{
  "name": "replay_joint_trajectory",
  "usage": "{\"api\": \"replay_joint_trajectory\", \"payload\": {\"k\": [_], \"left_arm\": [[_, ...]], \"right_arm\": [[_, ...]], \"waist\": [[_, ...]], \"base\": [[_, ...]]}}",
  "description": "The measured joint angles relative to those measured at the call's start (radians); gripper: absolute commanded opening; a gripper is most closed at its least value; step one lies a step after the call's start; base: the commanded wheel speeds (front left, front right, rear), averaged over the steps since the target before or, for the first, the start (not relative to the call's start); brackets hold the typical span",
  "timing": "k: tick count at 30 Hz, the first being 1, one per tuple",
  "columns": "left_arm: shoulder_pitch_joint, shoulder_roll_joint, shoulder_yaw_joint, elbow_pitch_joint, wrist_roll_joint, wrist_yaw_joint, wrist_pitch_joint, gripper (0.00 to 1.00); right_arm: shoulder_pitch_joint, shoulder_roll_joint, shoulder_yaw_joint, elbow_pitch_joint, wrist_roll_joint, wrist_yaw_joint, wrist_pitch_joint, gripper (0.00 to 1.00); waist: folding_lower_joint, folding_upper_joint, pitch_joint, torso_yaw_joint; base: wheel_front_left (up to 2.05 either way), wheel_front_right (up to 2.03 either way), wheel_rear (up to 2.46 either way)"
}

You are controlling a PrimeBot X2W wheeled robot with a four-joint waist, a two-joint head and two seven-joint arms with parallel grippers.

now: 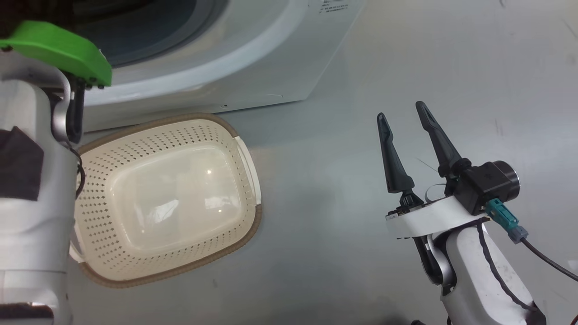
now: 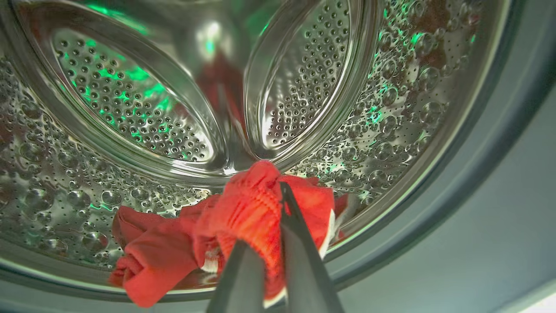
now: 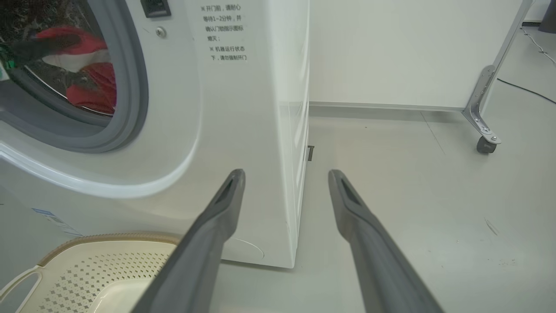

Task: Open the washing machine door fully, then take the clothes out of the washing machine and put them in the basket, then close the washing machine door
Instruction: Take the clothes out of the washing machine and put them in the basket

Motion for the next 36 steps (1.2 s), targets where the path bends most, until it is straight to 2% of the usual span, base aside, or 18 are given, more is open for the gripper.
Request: {"api": "replay_joint_trajectory", "payload": {"k": [6, 17, 36], "left_arm": [[0.093, -0.018, -0.023, -0.042, 0.012, 0.009, -0.085, 0.0], [0.249, -0.045, -0.034, -0.165, 0.046, 0.049, -0.096, 0.0], [0.4, -0.048, 0.008, -0.529, 0.1, 0.11, -0.104, 0.0]], "right_arm": [[0.032, 0.0, -0.019, 0.025, -0.015, 0.008, 0.0, 1.0], [0.096, 0.0, -0.067, 0.052, -0.023, 0.017, 0.0, 1.0], [0.214, 0.002, -0.087, 0.082, -0.021, 0.039, 0.0, 1.0]], "waist": [[0.0, 0.0, -0.049, 0.026], [0.0, 0.0, -0.156, 0.074], [-0.0001, 0.0, -0.363, 0.13]], "base": [[0.0, 0.0, 0.0], [0.0, 0.0, 0.0], [0.0, 0.0, 0.0]]}}
